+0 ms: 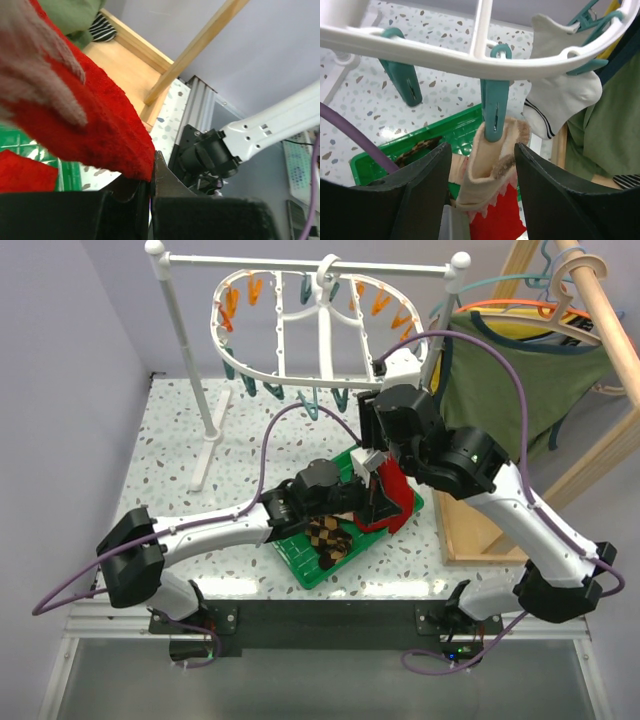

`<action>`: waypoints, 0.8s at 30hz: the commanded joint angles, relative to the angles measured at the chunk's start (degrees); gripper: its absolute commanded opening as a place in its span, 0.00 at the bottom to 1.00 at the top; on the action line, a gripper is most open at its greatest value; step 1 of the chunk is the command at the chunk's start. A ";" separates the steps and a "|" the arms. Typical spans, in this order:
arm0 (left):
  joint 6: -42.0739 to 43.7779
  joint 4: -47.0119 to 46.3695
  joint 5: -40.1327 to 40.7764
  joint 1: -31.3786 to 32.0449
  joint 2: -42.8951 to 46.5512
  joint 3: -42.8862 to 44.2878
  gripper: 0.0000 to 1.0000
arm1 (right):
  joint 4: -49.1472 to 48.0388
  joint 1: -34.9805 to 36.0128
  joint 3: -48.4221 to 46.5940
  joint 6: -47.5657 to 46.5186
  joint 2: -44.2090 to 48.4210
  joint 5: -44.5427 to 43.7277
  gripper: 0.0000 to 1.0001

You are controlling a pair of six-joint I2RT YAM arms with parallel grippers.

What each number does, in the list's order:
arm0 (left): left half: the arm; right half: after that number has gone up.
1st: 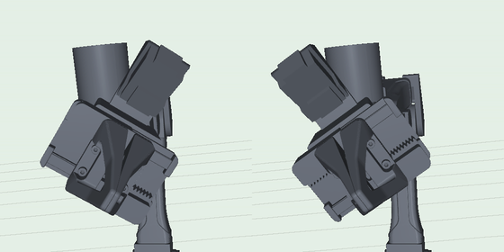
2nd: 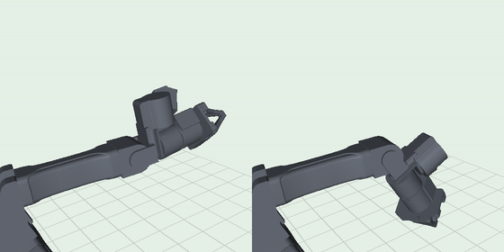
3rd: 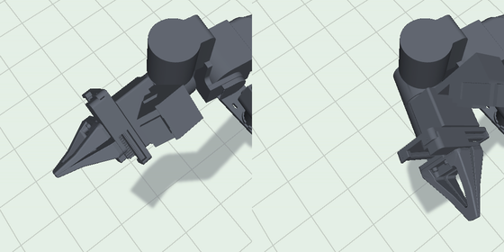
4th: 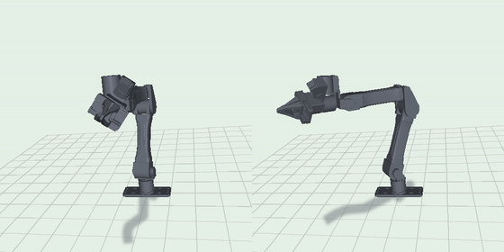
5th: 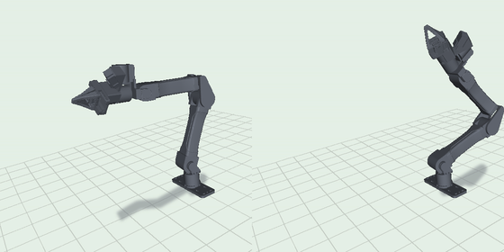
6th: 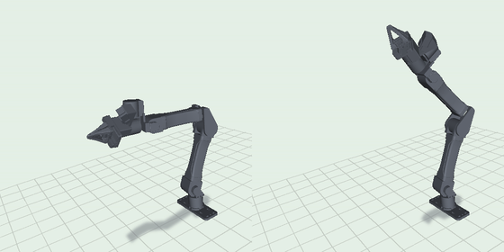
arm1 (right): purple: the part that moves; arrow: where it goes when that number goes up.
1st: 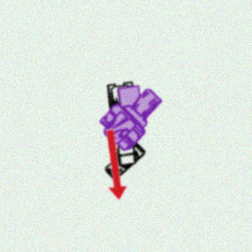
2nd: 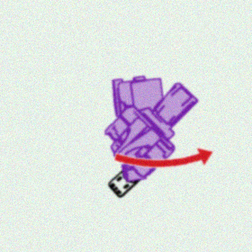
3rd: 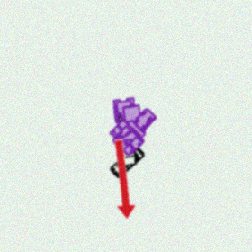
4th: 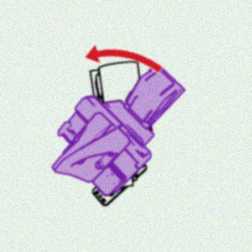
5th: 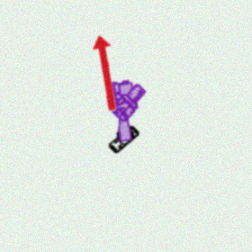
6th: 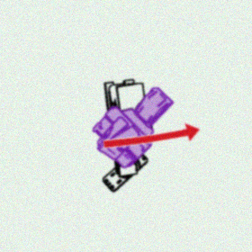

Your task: Remove the socks clipped to the hanger

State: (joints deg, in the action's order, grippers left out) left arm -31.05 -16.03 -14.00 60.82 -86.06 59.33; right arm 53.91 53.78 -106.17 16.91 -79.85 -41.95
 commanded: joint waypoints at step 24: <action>-14.30 -1.90 -10.70 -1.40 9.68 -5.72 0.00 | -20.86 -38.91 19.41 5.15 8.40 74.26 0.70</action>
State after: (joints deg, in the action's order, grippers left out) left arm -42.48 -17.76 -22.09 59.96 -79.05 54.43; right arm 40.34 20.25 -89.82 18.76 -71.66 15.68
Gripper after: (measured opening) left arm 0.027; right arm 0.692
